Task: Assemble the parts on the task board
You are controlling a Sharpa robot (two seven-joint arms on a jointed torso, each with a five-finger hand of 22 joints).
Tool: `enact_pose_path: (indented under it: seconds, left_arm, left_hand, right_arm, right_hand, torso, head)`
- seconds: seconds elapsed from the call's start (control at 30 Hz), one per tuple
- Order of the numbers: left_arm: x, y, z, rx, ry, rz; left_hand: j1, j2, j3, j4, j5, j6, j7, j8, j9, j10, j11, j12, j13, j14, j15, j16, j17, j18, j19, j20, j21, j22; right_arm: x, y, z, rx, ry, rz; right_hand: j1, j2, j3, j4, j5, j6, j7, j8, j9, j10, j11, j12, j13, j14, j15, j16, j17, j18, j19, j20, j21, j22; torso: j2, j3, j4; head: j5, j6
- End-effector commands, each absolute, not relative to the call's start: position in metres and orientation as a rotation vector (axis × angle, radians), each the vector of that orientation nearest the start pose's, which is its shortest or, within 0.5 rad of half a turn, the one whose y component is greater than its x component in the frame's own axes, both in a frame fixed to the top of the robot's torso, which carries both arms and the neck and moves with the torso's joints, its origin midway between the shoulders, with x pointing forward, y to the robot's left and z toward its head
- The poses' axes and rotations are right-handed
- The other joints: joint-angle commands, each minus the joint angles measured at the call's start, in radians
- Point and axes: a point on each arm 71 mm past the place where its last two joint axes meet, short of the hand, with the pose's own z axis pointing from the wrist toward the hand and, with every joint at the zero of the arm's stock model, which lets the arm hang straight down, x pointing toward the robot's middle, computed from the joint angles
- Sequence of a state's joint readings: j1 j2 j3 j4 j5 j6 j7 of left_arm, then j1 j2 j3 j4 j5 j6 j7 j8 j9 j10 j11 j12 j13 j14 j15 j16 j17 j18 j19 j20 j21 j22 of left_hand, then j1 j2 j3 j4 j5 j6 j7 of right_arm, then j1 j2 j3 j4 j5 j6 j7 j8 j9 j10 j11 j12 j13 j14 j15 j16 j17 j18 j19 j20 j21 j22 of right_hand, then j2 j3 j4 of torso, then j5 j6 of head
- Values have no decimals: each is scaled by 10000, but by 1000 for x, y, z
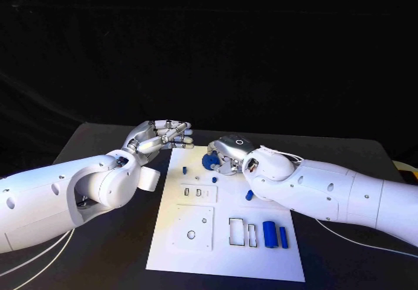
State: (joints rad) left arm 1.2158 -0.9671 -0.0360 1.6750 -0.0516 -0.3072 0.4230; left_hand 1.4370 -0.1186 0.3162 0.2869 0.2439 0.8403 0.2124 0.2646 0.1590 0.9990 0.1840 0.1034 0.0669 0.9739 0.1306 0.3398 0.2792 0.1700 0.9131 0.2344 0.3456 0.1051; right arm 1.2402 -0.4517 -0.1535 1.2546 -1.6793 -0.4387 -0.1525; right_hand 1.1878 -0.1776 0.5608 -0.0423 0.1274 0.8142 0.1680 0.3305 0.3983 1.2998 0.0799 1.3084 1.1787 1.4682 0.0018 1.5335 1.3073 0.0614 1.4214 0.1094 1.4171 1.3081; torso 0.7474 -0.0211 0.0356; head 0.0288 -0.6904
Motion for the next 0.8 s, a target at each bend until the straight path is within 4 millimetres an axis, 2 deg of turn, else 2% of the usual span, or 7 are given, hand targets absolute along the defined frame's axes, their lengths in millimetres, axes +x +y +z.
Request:
enact_pose_path:
  seconds: [0.03, 0.13, 0.27, 0.33, 0.4, 0.57, 0.8]
  left_arm:
    - [462, 222, -153, -10156, 13980, -16201]
    - [462, 222, -153, -10158, 13981, -16197]
    - [462, 222, -153, -10161, 13983, -16191]
    - [462, 222, -153, -10164, 13982, -16184]
    - [462, 222, -153, -10166, 13981, -16178]
    - [462, 223, -153, -10174, 13976, -16155]
    - [463, 223, -153, -10179, 13979, -16146]
  left_hand:
    - [-35, -54, 57, -3, -39, -26, 302, -32, -12, 48, 14, -58, 8, 16, 32, -27, 8, 131, 61, 16, -15, -8]
    - [-35, -54, 57, -3, -39, -26, 302, -32, -12, 48, 14, -58, 8, 16, 32, -27, 8, 131, 61, 16, -15, -8]
    - [-35, -54, 57, -3, -39, -26, 302, -32, -12, 48, 14, -58, 8, 16, 32, -27, 8, 131, 61, 16, -15, -8]
    - [-35, -54, 57, -3, -39, -26, 302, -32, -12, 48, 14, -58, 8, 16, 32, -27, 8, 131, 61, 16, -15, -8]
    - [-35, -54, 57, -3, -39, -26, 302, -32, -12, 48, 14, -58, 8, 16, 32, -27, 8, 131, 61, 16, -15, -8]
    - [-35, -54, 57, -3, -39, -26, 302, -32, -12, 48, 14, -58, 8, 16, 32, -27, 8, 131, 61, 16, -15, -8]
    - [-43, -60, 67, -2, -40, -19, 300, -33, -12, 62, 12, -67, 9, 2, 33, -36, 20, 131, 56, 17, -23, -18]
  right_arm:
    - [511, -70, -204, -4464, 14986, 5900]
    - [512, -69, -204, -4461, 15074, 5945]
    - [512, -68, -205, -4474, 15279, 6038]
    - [512, -69, -206, -4442, 15358, 6083]
    - [512, -70, -206, -4405, 15422, 6107]
    - [513, -75, -208, -4140, 15745, 6198]
    - [511, -82, -206, -3775, 15601, 6502]
  right_hand:
    - [-145, -38, 59, 24, -41, -158, 25, -106, -46, -97, 33, -69, -32, 808, 74, 5, 1648, -32, -93, 48, -63, 373]
    - [-452, -88, -55, 234, -33, -406, 85, -327, -93, -209, 100, -166, -143, 797, 136, -10, 1612, -21, -130, 105, -107, 339]
    - [-1302, -336, -845, 860, 97, -701, 179, -698, -143, -454, 202, -374, -386, 766, 223, -54, 1510, 13, -232, 196, -232, 228]
    - [-1404, -212, -1367, 1159, 45, -657, 202, -827, -123, -463, 228, -359, -355, 763, 253, -56, 1504, 23, -245, 230, -265, 217]
    - [-1404, -145, -1428, 1227, 76, -603, 193, -834, -108, -434, 223, -330, -313, 768, 252, -48, 1525, 18, -227, 233, -251, 243]
    - [-1715, 61, -1652, 1702, 584, -326, 121, -840, -23, -331, 165, -226, -163, 777, 206, -34, 1556, 16, -205, 199, -252, 279]
    - [-1738, 171, -1608, 1850, 729, 51, 14, -721, 84, -139, 73, -63, 63, 791, 134, -15, 1601, -5, -130, 142, -194, 381]
  torso:
    - [1, 1, 8]
    - [-2, 1, 15]
    - [-5, -2, 14]
    - [-1, -1, 6]
    - [3, 3, -3]
    - [-4, 1, 2]
    - [-2, 10, 1]
  head:
    - [-11, -4]
    - [-13, -10]
    - [-16, -13]
    - [-6, -11]
    - [2, -13]
    - [8, -20]
    - [0, -11]
